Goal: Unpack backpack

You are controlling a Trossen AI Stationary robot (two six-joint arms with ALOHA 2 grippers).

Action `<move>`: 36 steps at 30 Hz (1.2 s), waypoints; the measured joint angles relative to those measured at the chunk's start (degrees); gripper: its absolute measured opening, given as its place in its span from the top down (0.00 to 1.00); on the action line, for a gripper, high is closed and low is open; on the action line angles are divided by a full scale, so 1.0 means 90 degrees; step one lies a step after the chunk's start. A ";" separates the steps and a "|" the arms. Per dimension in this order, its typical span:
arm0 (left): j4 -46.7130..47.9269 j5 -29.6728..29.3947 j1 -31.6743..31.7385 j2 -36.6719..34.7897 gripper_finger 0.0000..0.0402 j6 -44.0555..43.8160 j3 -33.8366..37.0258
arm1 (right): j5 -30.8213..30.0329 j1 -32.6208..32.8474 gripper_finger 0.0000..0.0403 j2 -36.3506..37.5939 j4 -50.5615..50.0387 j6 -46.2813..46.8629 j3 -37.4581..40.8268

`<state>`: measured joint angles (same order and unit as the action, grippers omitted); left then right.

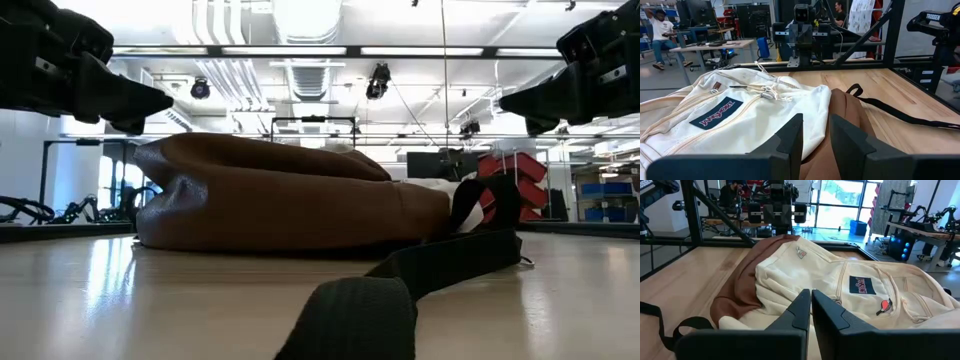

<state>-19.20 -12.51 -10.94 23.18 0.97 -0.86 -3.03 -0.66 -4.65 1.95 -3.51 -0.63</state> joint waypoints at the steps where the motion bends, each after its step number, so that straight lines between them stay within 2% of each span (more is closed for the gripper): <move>1: 0.0000 -0.0002 0.0000 0.0000 0.80 0.0000 0.0002 | 0.0000 0.0000 0.99 -0.0002 0.0000 -0.0003 0.0000; 10: 0.0000 -0.0002 -0.0002 0.0000 0.80 0.0001 0.0000 | 0.0002 0.0002 0.99 -0.0002 0.0024 0.0101 -0.0002; 17: 0.0000 0.0000 0.0000 0.0000 0.80 0.0000 0.0000 | -0.0024 0.0002 0.99 0.0001 0.0113 0.1564 -0.0002; 22: 0.0002 -0.0002 0.0000 0.0000 0.80 0.0002 0.0000 | -0.0153 0.0002 0.99 -0.0187 0.0307 0.1292 -0.0002; 24: -0.0002 0.0000 0.0000 0.0000 0.80 0.0000 0.0000 | -0.0328 0.0004 0.99 -0.0492 0.0496 0.1137 0.0001; 26: -0.0002 0.0000 0.0000 0.0000 0.80 0.0001 0.0000 | -0.0773 0.0002 0.99 -0.0916 0.0871 0.1010 0.0001; 31: 0.0000 0.0000 0.0000 0.0000 0.80 0.0000 0.0002 | -0.1423 -0.0003 0.99 -0.2429 0.2238 0.0350 -0.0001; 36: -0.0003 0.0000 0.0000 0.0000 0.80 0.0000 0.0000 | -0.1508 -0.0201 0.99 -0.4277 0.3741 0.0068 -0.0195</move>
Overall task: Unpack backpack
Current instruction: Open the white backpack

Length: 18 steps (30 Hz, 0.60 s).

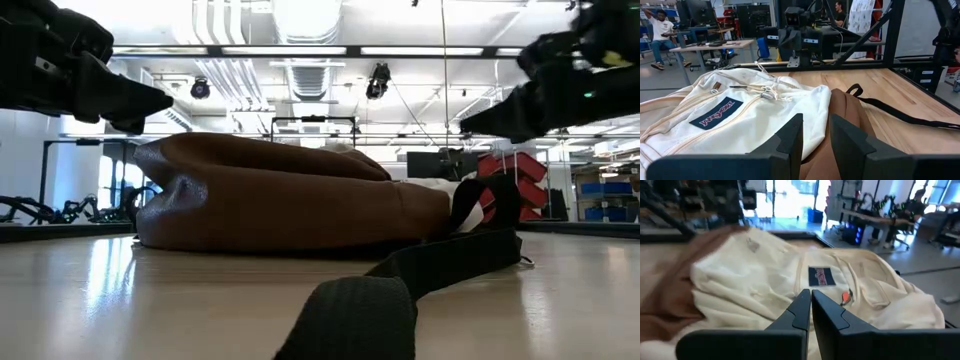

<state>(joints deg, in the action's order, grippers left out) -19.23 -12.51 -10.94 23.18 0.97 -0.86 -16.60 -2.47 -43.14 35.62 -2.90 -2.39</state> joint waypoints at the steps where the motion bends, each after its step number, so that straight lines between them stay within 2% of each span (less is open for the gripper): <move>1: 0.0001 0.0000 0.0000 0.0000 0.80 0.0000 0.0002 | 0.0000 -0.0064 0.99 -0.0362 0.0143 -0.0010 -0.0155; 5: 0.0001 0.0000 0.0000 0.0000 0.80 0.0001 0.0000 | 0.0038 -0.0354 0.99 -0.1708 0.0097 -0.0278 -0.0816; 10: 0.0005 0.0000 0.0000 0.0000 0.80 0.0002 0.0000 | 0.0525 -0.0796 0.99 -0.2895 0.0076 -0.0745 -0.1490; 13: 0.0008 0.0000 0.0000 0.0000 0.80 0.0002 0.0000 | 0.0554 -0.1130 0.99 -0.3266 -0.0612 -0.0636 -0.1833; 18: 0.0005 0.0000 0.0000 0.0000 0.80 0.0000 0.0000 | 0.0505 -0.1408 0.99 -0.3443 -0.2187 -0.0463 -0.2212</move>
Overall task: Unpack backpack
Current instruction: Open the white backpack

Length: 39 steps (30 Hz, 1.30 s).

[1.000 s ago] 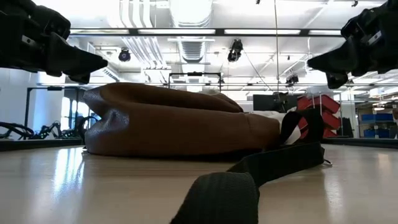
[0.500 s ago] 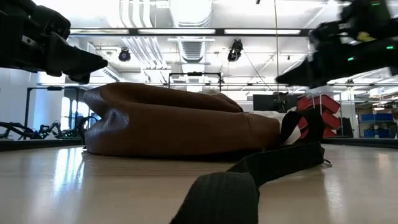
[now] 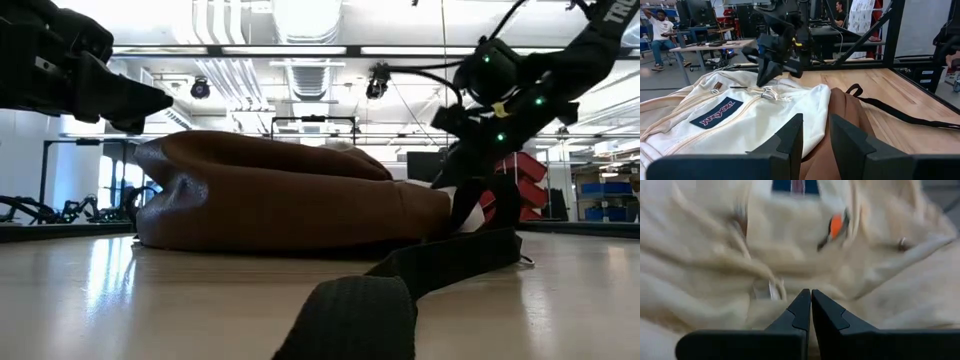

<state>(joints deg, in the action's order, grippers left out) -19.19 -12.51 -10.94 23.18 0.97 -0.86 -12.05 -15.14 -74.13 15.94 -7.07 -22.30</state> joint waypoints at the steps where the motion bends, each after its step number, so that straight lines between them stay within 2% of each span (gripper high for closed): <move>1: -0.0001 0.0000 0.0000 0.0000 0.80 0.0004 0.0000 | 0.0000 0.0002 0.99 -0.0017 -0.0038 -0.0002 0.0019; 5: -0.0377 -0.0002 0.0000 -0.0001 0.80 0.0611 0.0002 | -0.0050 0.0252 0.99 -0.0188 0.0003 0.0536 0.0271; 9: -0.1070 0.0000 0.0000 0.0002 0.80 0.0627 0.0002 | -0.0125 0.0870 0.99 -0.0429 0.0192 0.2567 0.0327; 11: -0.1517 -0.0002 0.0000 -0.0002 0.80 0.0588 0.0002 | -0.0210 0.1358 1.00 -0.0598 0.0651 0.3200 0.0282; 15: -0.2326 0.0022 0.0000 0.0029 0.80 0.0244 0.0002 | -0.0886 0.2191 0.99 -0.1034 0.1376 0.3283 -0.0358; 17: -0.2801 0.0319 0.0005 0.0107 0.80 0.0076 0.0002 | -0.1080 0.2427 0.99 -0.1298 0.1399 0.3176 -0.0830; 20: -0.3221 0.1394 -0.0001 0.0403 0.80 -0.0261 -0.0007 | -0.1110 0.2778 0.99 -0.1559 0.0736 0.2799 -0.1527; 22: -0.3464 0.1827 -0.0045 0.0727 0.80 -0.0629 -0.0007 | -0.1098 0.3033 0.99 -0.1471 -0.0277 0.2755 -0.2009; 24: -0.3564 0.1748 -0.0161 0.1103 0.80 -0.0799 -0.0007 | -0.1168 0.3295 0.99 -0.1387 -0.1525 0.2908 -0.2433; 26: -0.3666 0.1334 -0.0288 0.1582 0.80 -0.0831 -0.0005 | -0.1332 0.3606 0.99 -0.1358 -0.2467 0.3054 -0.2660; 28: -0.4039 0.1091 -0.0359 0.2093 0.80 -0.0782 -0.0001 | -0.1404 0.3857 0.99 -0.1360 -0.2741 0.3099 -0.2740; 32: -0.5172 0.1083 -0.0393 0.3231 0.80 -0.0687 -0.0009 | -0.1421 0.4090 0.99 -0.1727 -0.2556 0.2987 -0.2755; 36: -0.5344 0.0628 -0.0393 0.4335 0.80 -0.0665 -0.0450 | -0.1290 0.3957 0.99 -0.2753 -0.1664 0.2631 -0.3014; 39: -0.5146 0.0037 -0.0393 0.5119 0.80 -0.0535 -0.1018 | -0.1243 0.3734 0.99 -0.3609 -0.0854 0.1993 -0.3701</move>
<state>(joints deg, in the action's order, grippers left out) -65.50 -12.18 -14.48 69.25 -3.85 -10.02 -23.25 18.46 -106.60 8.26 10.87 -55.60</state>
